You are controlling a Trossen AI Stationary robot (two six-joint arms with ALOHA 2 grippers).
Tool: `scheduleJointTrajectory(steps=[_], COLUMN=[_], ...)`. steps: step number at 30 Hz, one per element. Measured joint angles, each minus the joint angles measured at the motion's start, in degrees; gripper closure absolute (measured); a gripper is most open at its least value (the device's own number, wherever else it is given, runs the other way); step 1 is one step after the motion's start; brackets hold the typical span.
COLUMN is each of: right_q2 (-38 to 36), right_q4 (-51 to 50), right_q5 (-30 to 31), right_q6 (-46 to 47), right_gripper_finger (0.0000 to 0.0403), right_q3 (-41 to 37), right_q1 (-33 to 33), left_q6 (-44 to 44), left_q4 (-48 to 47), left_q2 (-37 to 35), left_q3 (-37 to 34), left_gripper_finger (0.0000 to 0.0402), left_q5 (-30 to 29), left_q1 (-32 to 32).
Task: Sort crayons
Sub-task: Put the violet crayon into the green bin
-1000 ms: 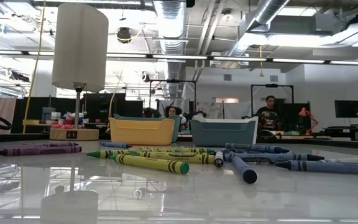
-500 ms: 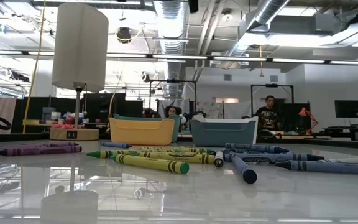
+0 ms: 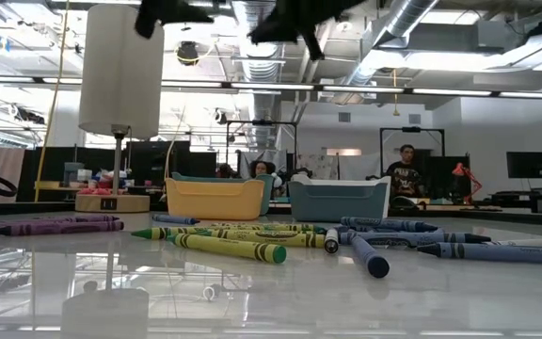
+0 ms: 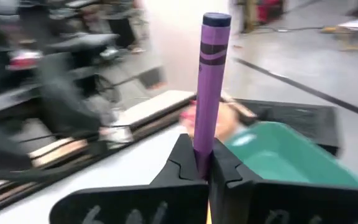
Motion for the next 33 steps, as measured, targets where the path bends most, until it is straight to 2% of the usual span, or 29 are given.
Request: scheduleJointTrajectory(steps=[4, 11, 16, 23, 30, 33], right_q2=[3.7, 13.0, 19.3, 27.8, 34.0, 34.7], right_q4=[-0.2, 2.3, 2.8, -0.6, -11.5, -15.3], right_q5=[-0.4, -3.1, -3.9, -4.1, -3.3, -3.0], right_q6=[0.2, 1.9, 3.1, 3.2, 2.6, 2.6], right_gripper_finger=[0.0402, 0.0403, 0.0403, 0.0402, 0.0394, 0.0387], right_q3=[0.0, 0.0, 2.8, 12.1, 22.5, 24.4], right_q1=[-4.3, -8.6, -10.4, -11.8, -11.8, -11.9], left_q6=[-7.8, -15.8, -17.0, -16.1, -19.2, -19.4], left_q4=[-11.1, -26.5, -34.1, -30.7, -25.2, -23.3], left_q2=[-1.6, -2.3, -1.9, -2.7, -6.8, -9.6], left_q3=[0.0, 0.0, -0.1, -5.4, -10.6, -12.4], left_gripper_finger=[0.0214, 0.0227, 0.0228, 0.0228, 0.0229, 0.0229], left_q5=[-3.3, 2.3, 2.6, 10.7, 12.2, 12.7], left_q1=[0.0, 0.0, 0.0, 0.1, 0.0, 0.0])
